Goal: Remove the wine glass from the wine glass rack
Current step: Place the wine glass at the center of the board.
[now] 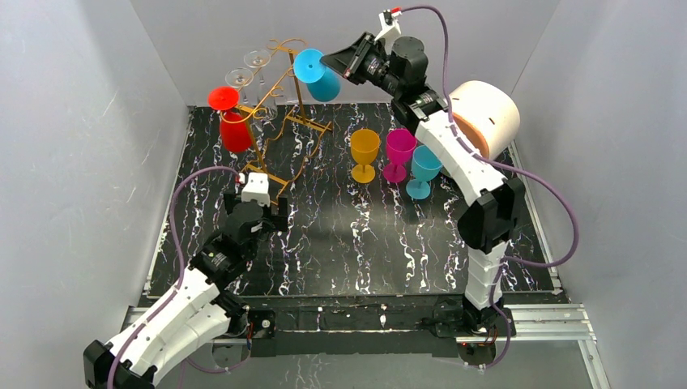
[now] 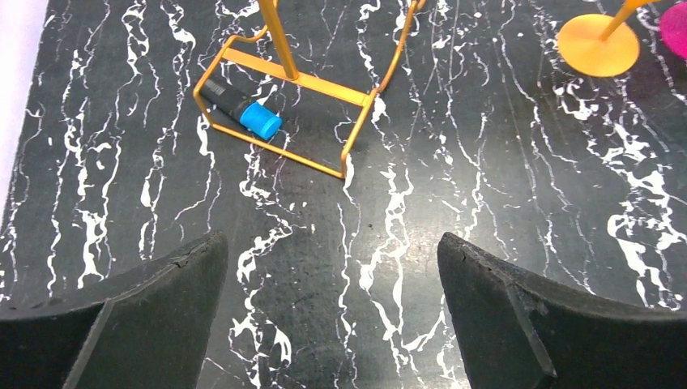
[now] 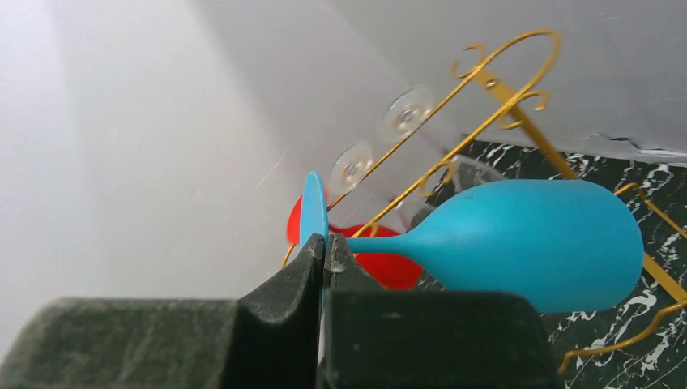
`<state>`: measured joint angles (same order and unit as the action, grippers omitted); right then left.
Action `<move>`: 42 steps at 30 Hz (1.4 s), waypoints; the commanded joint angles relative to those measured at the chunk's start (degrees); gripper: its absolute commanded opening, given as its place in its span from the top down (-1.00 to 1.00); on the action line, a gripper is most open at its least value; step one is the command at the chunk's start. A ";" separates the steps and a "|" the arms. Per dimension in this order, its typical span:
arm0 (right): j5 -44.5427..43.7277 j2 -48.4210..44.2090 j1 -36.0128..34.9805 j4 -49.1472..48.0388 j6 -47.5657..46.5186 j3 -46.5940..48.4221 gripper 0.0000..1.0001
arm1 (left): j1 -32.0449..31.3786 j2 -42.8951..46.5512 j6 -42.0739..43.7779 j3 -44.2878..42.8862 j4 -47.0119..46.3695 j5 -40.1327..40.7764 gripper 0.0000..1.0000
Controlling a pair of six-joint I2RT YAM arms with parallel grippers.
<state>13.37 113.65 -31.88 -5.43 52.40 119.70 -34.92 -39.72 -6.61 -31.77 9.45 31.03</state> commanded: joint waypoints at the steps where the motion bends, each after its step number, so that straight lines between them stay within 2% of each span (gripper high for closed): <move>1: 12.54 -6.48 0.24 1.48 -7.65 0.40 0.97 | 0.42 2.96 -4.25 -1.37 0.20 -2.96 -0.97; 5: 22.85 -7.76 0.55 4.68 -11.30 0.22 0.97 | 0.45 6.38 -10.63 -3.06 4.94 -8.14 -0.97; 8: 27.41 -10.07 0.46 4.02 -11.25 -3.85 0.97 | 0.38 8.57 -13.49 -5.55 8.34 -11.54 -0.97; 13: 29.52 -18.01 0.07 0.91 -10.78 -17.44 0.97 | 0.39 13.61 -17.74 -7.71 11.83 -16.49 -0.97; 17: 33.03 -23.18 -0.88 3.73 -15.20 -24.80 0.97 | 0.39 16.75 -20.41 -8.56 11.51 -22.25 -0.97; 23: 32.25 -31.60 -4.23 3.30 -17.95 -37.50 0.97 | 0.38 14.07 -23.61 -12.29 9.58 -33.23 -0.93; 25: 33.00 -33.79 -5.04 2.83 -19.79 -40.83 0.97 | 0.38 12.42 -25.57 -12.20 7.06 -36.90 -0.93; 27: 33.23 -35.11 -5.70 3.60 -21.80 -43.56 0.97 | 0.38 11.20 -29.95 -9.93 0.25 -39.60 -0.91; 30: 30.04 -35.84 -5.75 11.96 -26.61 -42.72 0.97 | 0.39 9.26 -37.65 -6.32 -11.43 -45.11 -0.80; 33: 31.39 -35.93 -5.81 15.71 -30.26 -41.49 0.97 | 0.38 7.74 -41.93 -3.26 -20.89 -48.15 -0.70; 38: 34.39 -38.29 -5.78 9.36 -28.48 -46.88 0.97 | 0.38 5.35 -45.53 0.41 -30.00 -53.63 -0.54; 42: 37.95 -39.02 -5.78 3.09 -25.80 -49.67 0.97 | 0.38 1.28 -46.81 2.49 -33.98 -58.40 -0.17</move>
<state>46.94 77.08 -37.85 6.09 25.39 71.44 -34.65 -35.79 -50.33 -31.16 -15.31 -20.34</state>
